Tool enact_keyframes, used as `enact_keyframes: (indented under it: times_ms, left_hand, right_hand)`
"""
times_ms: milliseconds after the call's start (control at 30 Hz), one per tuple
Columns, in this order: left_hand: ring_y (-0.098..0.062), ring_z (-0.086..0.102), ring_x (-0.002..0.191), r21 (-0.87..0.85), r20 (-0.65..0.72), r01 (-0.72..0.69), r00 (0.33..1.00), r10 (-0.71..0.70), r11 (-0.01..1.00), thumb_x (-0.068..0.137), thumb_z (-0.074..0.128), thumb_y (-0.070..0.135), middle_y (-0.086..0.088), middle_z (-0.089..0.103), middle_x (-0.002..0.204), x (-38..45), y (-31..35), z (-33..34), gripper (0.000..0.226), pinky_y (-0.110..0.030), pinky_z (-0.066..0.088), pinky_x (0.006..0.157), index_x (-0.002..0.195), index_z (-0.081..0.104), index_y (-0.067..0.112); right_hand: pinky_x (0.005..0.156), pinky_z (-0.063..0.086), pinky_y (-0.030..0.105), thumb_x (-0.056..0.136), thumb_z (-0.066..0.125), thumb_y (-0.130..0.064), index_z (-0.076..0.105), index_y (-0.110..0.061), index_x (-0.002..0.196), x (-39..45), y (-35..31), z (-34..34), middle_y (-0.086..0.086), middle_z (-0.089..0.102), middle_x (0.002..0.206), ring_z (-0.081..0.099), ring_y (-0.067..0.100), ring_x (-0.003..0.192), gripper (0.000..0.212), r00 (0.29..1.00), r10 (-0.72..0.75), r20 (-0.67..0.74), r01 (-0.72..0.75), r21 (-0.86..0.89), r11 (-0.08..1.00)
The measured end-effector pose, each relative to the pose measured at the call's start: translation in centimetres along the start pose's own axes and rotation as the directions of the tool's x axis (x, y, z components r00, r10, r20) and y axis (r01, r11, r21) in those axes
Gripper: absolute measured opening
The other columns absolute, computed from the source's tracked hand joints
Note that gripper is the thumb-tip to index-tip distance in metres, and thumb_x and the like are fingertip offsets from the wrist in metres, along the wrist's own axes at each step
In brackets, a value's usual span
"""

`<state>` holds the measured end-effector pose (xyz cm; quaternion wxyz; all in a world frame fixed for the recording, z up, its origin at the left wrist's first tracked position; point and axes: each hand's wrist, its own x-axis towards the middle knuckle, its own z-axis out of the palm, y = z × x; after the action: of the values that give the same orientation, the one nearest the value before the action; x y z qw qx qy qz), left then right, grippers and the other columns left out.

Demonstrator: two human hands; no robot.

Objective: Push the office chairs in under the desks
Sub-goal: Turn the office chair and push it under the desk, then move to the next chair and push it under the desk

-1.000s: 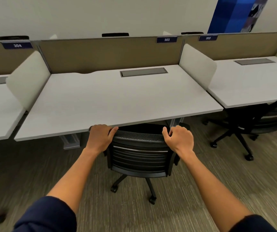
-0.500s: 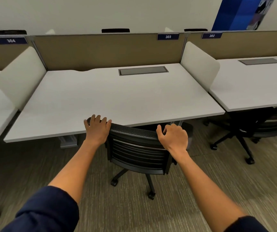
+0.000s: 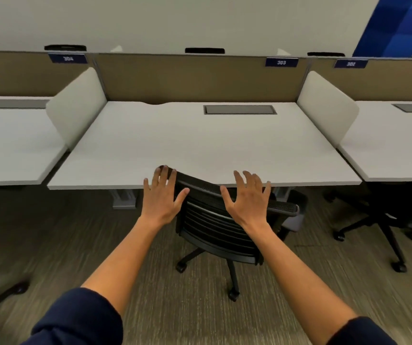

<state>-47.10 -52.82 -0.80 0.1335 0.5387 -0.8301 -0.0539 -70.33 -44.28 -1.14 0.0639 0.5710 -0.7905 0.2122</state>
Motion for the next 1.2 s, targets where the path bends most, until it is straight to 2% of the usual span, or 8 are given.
enact_keyframes:
  times_ms: [67,167,300,367,500,667,967,1200]
  left_hand:
    - [-0.024,-0.01,0.155,0.014,0.011,0.027,1.0,-0.027,1.0,0.097,0.019,0.069,-0.005,-0.005,0.169,-1.7,-1.1,-0.2,0.082,-0.056,0.0,0.124,0.161,0.007,0.02]
    - [-0.024,-0.013,0.154,0.041,0.013,0.096,0.995,-0.096,0.995,0.097,0.021,0.068,-0.004,-0.009,0.168,-4.9,-3.6,-0.9,0.082,-0.055,-0.003,0.123,0.161,0.003,0.021]
    - [-0.025,-0.011,0.154,0.075,0.001,0.202,0.979,-0.203,0.976,0.086,0.003,0.076,-0.004,-0.008,0.168,-9.2,-7.8,-2.5,0.092,-0.056,-0.001,0.122,0.16,0.004,0.022]
    - [-0.025,-0.011,0.154,0.093,-0.016,0.256,0.967,-0.256,0.962,0.084,0.0,0.076,-0.005,-0.007,0.168,-11.4,-10.2,-3.5,0.093,-0.056,-0.001,0.122,0.16,0.003,0.022]
    - [-0.026,-0.006,0.155,0.085,-0.079,0.367,0.929,-0.36,0.927,0.086,0.002,0.075,-0.006,-0.001,0.169,-16.8,-15.8,-6.3,0.092,-0.057,0.003,0.123,0.16,0.007,0.021]
    - [-0.027,-0.002,0.156,0.065,-0.14,0.492,0.866,-0.48,0.868,0.086,0.004,0.075,-0.007,0.003,0.169,-25.6,-24.2,-10.5,0.093,-0.057,0.005,0.123,0.16,0.011,0.02]
    - [-0.029,0.001,0.155,0.071,-0.207,0.654,0.748,-0.631,0.753,0.085,0.003,0.075,-0.009,0.007,0.168,-42.5,-40.1,-17.1,0.093,-0.059,0.007,0.122,0.16,0.014,0.021]
    - [-0.03,-0.001,0.155,0.045,-0.236,0.737,0.664,-0.71,0.675,0.086,0.006,0.075,-0.009,0.006,0.169,-52.9,-49.2,-20.8,0.091,-0.059,0.005,0.121,0.16,0.012,0.022]
  right_hand:
    - [0.119,0.014,0.066,0.092,0.021,-0.074,0.036,-0.024,0.155,-0.3,-2.5,0.5,0.009,0.034,0.161,0.024,0.033,0.152,0.082,0.998,-0.056,0.042,0.055,0.029,0.998]
    - [0.12,0.008,0.066,0.09,0.016,-0.076,0.025,-0.028,0.16,-1.1,-6.5,1.6,0.008,0.018,0.168,0.011,0.034,0.156,0.085,0.981,-0.163,0.1,0.156,0.073,0.985]
    - [0.122,-0.001,0.065,0.087,0.011,-0.079,0.009,-0.032,0.163,-2.6,-11.9,3.4,0.005,-0.003,0.172,-0.004,0.032,0.157,0.089,0.948,-0.269,0.17,0.252,0.111,0.961]
    - [0.122,-0.003,0.065,0.086,0.01,-0.081,0.004,-0.032,0.163,-3.5,-14.8,4.2,0.004,-0.01,0.171,-0.008,0.031,0.157,0.091,0.928,-0.317,0.198,0.296,0.127,0.947]
    - [0.122,-0.001,0.066,0.085,0.007,-0.083,-0.001,-0.034,0.162,-6.2,-22.6,5.3,0.004,-0.013,0.171,-0.011,0.032,0.156,0.091,0.872,-0.42,0.25,0.397,0.14,0.907]
    - [0.121,-0.007,0.063,0.088,0.014,-0.082,-0.001,-0.036,0.162,-11.6,-34.9,5.6,0.001,-0.015,0.17,-0.012,0.029,0.157,0.089,0.798,-0.556,0.231,0.509,0.234,0.828]
    - [0.121,0.0,0.064,0.088,0.011,-0.081,0.005,-0.034,0.162,-23.8,-54.7,5.6,0.005,-0.002,0.172,-0.001,0.034,0.157,0.089,0.688,-0.692,0.219,0.623,0.312,0.718]
    - [0.12,0.006,0.066,0.088,0.012,-0.08,0.007,-0.032,0.162,-31.0,-66.8,6.5,0.007,0.003,0.171,0.004,0.035,0.157,0.089,0.611,-0.762,0.212,0.676,0.362,0.642]
